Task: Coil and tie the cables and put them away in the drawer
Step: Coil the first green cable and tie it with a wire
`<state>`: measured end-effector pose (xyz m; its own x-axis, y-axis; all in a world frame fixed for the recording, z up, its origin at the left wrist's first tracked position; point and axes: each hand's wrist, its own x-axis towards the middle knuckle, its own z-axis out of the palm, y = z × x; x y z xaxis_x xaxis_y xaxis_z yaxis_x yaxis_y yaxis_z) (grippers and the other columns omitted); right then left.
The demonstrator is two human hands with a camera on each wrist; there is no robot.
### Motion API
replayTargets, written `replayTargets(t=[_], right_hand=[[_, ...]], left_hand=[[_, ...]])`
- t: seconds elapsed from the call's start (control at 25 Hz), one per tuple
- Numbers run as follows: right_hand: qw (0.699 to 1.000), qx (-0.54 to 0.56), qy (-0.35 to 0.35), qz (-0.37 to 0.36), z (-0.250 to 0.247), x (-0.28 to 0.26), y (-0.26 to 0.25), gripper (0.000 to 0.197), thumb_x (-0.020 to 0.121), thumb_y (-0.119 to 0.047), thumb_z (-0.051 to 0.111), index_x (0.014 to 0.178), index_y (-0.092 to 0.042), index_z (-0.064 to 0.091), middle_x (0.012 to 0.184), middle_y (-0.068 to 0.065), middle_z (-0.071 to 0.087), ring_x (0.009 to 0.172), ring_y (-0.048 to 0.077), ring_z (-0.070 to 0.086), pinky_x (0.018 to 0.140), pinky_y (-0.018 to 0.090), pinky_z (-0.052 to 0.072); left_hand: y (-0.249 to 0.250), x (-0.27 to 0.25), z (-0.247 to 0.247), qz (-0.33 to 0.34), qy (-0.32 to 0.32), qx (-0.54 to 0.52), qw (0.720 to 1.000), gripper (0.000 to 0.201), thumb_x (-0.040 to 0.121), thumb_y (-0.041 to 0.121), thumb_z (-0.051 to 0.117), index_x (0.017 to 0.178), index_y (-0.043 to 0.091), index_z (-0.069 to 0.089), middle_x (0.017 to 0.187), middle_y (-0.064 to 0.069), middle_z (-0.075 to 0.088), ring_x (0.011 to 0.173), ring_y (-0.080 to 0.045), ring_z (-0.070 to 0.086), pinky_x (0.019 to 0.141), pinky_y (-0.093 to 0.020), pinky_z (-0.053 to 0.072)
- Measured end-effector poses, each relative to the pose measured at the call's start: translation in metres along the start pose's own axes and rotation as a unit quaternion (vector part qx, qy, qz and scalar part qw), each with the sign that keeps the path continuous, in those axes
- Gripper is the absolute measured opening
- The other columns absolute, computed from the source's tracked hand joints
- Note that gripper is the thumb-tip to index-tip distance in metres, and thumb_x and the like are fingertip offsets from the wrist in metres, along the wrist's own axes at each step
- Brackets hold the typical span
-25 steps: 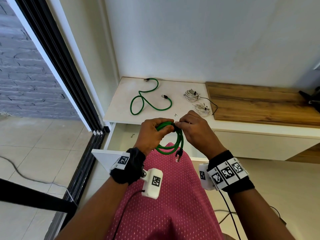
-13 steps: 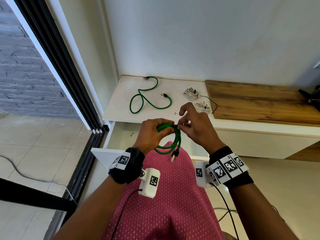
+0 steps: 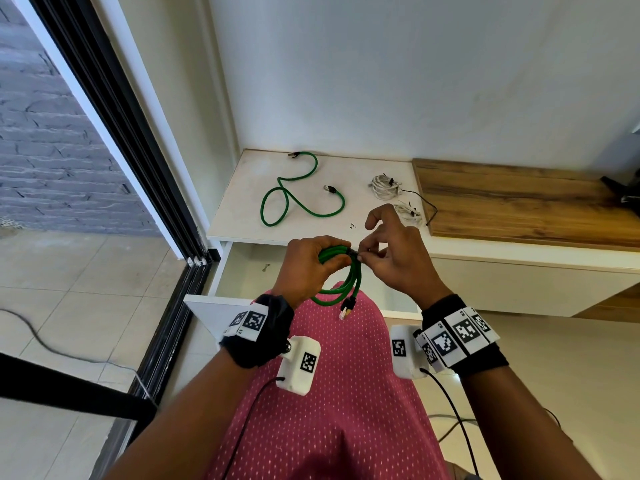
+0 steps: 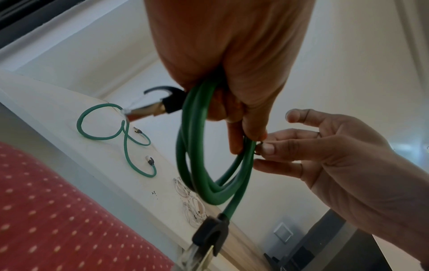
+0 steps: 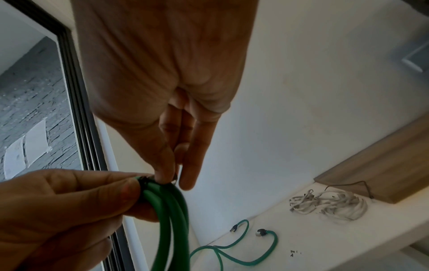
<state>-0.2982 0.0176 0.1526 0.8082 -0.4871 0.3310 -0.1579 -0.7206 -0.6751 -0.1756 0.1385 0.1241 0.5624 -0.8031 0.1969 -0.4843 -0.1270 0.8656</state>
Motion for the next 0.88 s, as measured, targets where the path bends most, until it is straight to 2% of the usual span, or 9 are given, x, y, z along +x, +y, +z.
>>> replayTargets(t=[0.12,0.32,0.48,0.52,0.72,0.88], right_hand=[[1.000,0.027,0.001,0.013,0.002,-0.002,-0.001,0.051,0.072,0.003,0.074,0.100,-0.020,0.039,0.070,0.001,0.070,0.069,0.017,0.066,0.065,0.039,0.058],[0.999,0.019,0.012,0.048,0.011,-0.005,0.003,0.047,0.075,-0.001,0.074,0.100,-0.019,0.038,0.070,-0.002,0.070,0.070,0.017,0.066,0.065,0.037,0.055],[0.997,0.014,0.043,0.070,0.014,-0.003,-0.001,0.045,0.074,-0.001,0.074,0.098,-0.018,0.040,0.067,-0.001,0.069,0.063,0.007,0.061,0.056,0.011,0.042],[0.996,0.013,0.054,0.073,0.015,-0.002,-0.003,0.044,0.074,-0.002,0.074,0.098,-0.017,0.041,0.067,-0.001,0.069,0.062,0.006,0.060,0.055,0.008,0.039],[0.991,-0.041,0.128,0.026,0.025,-0.007,-0.010,0.033,0.078,-0.001,0.072,0.098,-0.008,0.046,0.073,0.006,0.071,0.063,0.019,0.064,0.060,0.022,0.041],[0.986,-0.039,0.163,0.014,0.032,-0.010,-0.011,0.030,0.081,-0.004,0.071,0.099,-0.008,0.048,0.078,0.009,0.071,0.070,0.022,0.066,0.062,0.029,0.050]], left_hand=[[-0.001,0.000,0.001,0.002,0.000,0.012,1.000,0.026,0.083,0.015,0.073,0.109,0.011,0.072,0.100,-0.003,0.074,0.088,-0.007,0.066,0.083,-0.006,0.045],[-0.002,-0.002,0.002,-0.003,-0.007,0.013,1.000,0.027,0.083,0.015,0.073,0.109,0.011,0.071,0.101,-0.004,0.074,0.091,-0.011,0.068,0.088,-0.015,0.048],[0.000,0.002,-0.001,0.004,-0.008,0.012,1.000,0.026,0.083,0.016,0.073,0.109,0.012,0.072,0.101,-0.003,0.074,0.092,-0.010,0.068,0.092,-0.020,0.049],[0.001,0.003,-0.002,0.005,-0.006,0.010,1.000,0.027,0.083,0.016,0.073,0.109,0.013,0.072,0.101,-0.003,0.074,0.092,-0.010,0.068,0.092,-0.020,0.049],[0.005,0.008,-0.007,0.006,0.003,-0.012,1.000,0.027,0.082,0.015,0.073,0.109,0.012,0.071,0.101,-0.003,0.074,0.093,-0.010,0.068,0.091,-0.018,0.049],[0.006,0.008,-0.007,-0.004,0.016,-0.043,0.999,0.026,0.082,0.013,0.073,0.108,0.012,0.072,0.101,-0.003,0.074,0.092,-0.009,0.068,0.090,-0.018,0.050]])
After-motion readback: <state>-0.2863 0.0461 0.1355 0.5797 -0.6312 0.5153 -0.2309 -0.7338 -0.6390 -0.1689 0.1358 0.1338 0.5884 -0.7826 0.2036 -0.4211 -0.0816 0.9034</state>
